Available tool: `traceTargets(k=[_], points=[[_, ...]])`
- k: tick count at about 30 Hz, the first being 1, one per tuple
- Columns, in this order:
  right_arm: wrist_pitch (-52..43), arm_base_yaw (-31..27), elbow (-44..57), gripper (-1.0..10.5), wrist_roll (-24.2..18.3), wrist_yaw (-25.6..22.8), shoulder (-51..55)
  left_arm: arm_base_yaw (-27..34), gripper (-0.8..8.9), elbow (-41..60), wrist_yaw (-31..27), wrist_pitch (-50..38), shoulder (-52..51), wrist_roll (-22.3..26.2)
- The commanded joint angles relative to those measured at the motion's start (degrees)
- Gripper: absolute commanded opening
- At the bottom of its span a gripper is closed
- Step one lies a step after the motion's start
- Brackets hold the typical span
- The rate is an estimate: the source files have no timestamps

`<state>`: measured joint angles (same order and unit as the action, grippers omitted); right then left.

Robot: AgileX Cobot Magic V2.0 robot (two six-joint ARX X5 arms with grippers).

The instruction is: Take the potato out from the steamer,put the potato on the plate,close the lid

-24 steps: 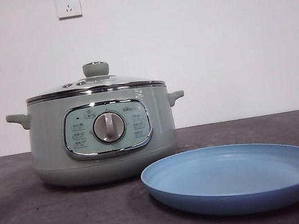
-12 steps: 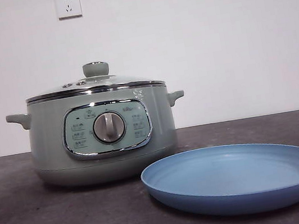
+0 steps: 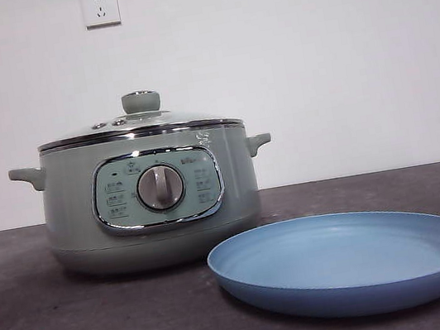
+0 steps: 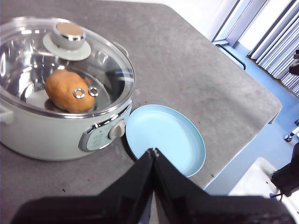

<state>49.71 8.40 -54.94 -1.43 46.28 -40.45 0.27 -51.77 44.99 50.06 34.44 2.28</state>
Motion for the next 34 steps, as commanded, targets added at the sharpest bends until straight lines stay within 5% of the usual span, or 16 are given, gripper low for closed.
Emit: traceTargets(k=[1, 3, 6, 8, 22, 34], points=[[0.0, 0.37, -0.33, 0.1, -1.29, -0.09, -0.07, 0.04, 0.01, -0.07, 0.0, -0.09, -0.11, 1.42], [-0.26, 0.35, -0.35, 0.8, -1.25, -0.15, -0.07, 0.04, 0.62, -0.07, 0.0, -0.07, -0.11, 1.4], [-0.39, 0.37, -0.37, 3.9, -1.14, -0.15, -0.07, 0.04, 5.01, -0.07, -0.24, -0.11, -0.11, 1.38], [-0.39, 0.37, -0.37, 6.0, -1.01, -0.15, -0.07, 0.04, 6.88, -0.07, -0.63, -0.22, -0.11, 1.38], [-0.39, 0.37, -0.37, 6.3, -1.01, -0.15, -1.14, -0.11, 6.92, -0.9, -6.23, -3.56, 2.4, 0.87], [-0.44, 0.37, -0.37, 6.3, -1.03, -0.15, -3.78, -9.14, 6.92, -10.86, -16.81, -12.41, 20.63, 2.4]])
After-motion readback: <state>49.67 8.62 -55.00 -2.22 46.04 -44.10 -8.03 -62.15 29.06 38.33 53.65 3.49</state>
